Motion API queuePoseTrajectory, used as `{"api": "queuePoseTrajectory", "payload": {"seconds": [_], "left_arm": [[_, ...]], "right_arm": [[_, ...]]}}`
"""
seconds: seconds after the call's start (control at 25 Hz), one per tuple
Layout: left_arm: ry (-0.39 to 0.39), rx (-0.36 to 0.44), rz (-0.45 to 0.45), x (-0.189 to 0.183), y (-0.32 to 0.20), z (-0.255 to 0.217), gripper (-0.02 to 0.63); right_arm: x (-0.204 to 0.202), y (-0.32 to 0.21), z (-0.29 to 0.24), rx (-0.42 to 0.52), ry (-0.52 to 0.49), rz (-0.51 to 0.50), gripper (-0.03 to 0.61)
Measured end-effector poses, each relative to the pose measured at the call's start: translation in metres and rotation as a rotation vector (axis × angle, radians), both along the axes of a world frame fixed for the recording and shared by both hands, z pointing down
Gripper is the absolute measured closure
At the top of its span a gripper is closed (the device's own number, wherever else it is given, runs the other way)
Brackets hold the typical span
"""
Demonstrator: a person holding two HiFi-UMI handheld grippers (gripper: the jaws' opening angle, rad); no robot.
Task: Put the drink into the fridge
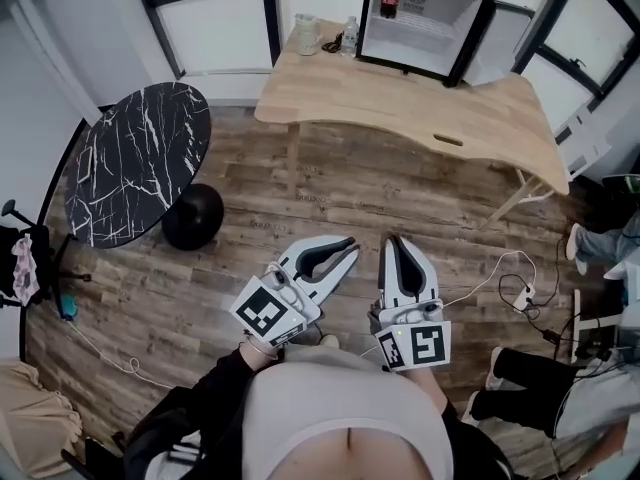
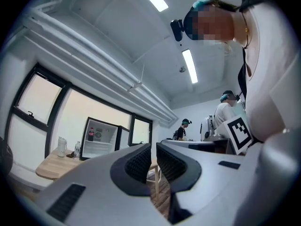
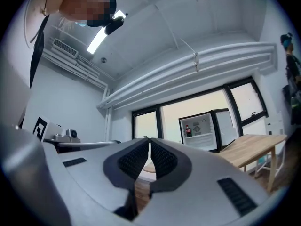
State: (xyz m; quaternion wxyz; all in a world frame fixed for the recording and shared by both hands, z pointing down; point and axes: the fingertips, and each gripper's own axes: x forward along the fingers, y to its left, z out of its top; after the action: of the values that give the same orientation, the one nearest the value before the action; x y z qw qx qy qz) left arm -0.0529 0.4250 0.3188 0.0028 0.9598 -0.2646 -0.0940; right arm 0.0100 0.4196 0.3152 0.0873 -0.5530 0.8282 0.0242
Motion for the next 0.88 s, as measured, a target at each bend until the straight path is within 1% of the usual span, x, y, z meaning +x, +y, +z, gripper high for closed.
{"api": "queuePoseTrajectory", "payload": {"seconds": [0.12, 0.28, 0.44, 0.64, 0.88], "left_arm": [[-0.014, 0.008, 0.019, -0.011, 0.001, -0.002, 0.574], [-0.022, 0.012, 0.025, -0.032, 0.0, -0.005, 0.574], [-0.015, 0.008, 0.024, -0.052, -0.005, -0.005, 0.574], [-0.001, 0.017, 0.044, -0.055, -0.006, -0.009, 0.574], [-0.002, 0.014, 0.066, -0.054, -0.003, -0.008, 0.574]], "right_arm": [[-0.009, -0.003, -0.002, 0.0, -0.003, 0.028, 0.54], [-0.033, -0.006, -0.001, -0.01, -0.027, 0.033, 0.54], [-0.053, -0.007, -0.003, -0.012, -0.006, 0.045, 0.54], [-0.055, -0.005, -0.007, -0.006, 0.021, 0.074, 0.548], [-0.059, -0.003, -0.003, -0.018, 0.016, 0.078, 0.548]]}}
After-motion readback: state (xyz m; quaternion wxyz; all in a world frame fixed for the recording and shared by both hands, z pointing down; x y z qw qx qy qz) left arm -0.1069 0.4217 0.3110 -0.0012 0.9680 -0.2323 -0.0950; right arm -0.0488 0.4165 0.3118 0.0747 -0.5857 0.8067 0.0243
